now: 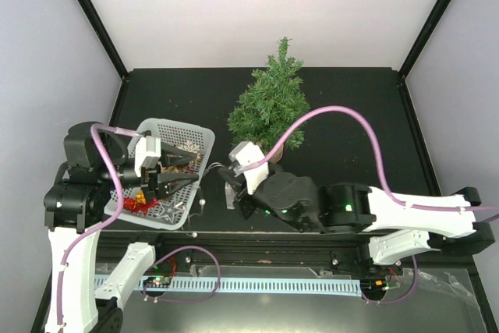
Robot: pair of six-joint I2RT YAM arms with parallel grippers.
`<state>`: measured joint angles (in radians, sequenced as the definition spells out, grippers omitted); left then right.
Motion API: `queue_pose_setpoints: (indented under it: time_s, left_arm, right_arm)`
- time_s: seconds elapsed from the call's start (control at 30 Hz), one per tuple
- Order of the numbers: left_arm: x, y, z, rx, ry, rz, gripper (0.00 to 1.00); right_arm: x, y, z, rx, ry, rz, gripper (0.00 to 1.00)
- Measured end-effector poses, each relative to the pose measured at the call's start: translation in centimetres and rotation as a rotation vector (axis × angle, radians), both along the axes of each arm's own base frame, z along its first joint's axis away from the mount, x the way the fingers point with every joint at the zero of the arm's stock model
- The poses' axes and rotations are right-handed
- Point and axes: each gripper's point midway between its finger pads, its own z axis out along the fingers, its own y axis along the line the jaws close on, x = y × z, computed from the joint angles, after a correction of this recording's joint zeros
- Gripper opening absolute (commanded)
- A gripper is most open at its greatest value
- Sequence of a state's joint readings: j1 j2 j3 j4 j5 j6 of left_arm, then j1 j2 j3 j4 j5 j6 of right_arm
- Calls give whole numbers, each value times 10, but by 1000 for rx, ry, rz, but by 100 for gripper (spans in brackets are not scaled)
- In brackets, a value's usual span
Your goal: Decorate the small christmas tree
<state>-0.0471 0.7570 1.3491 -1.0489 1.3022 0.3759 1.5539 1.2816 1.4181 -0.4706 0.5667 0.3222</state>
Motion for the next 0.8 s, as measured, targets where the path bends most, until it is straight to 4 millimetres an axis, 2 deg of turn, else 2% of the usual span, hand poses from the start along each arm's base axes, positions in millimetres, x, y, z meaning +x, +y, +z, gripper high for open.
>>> queue_pose_setpoints:
  time_s: [0.13,0.23,0.33,0.47,0.6,0.8]
  left_arm:
    - [5,-3,-19,28,5,-28,88]
    - [8,-5,-32,47,8,-41,99]
    - [15,-8,-51,63,33,-49,99]
    - [22,-14,-92,103,78,-75,99]
    - [19,-24,-130,169,86,-122,99]
    - [17,-32,-148,240,-8,-188,99]
  right_arm:
    - [6,-23,36,72,-17,-38,1]
    - [9,-33,50,99,-27,-63,1]
    - [12,-37,53,94,-35,-80,1]
    - [14,-43,59,81,-46,-93,1]
    - [15,-52,80,115,-54,-100,1]
    - [14,-73,120,199,-58,-101,1]
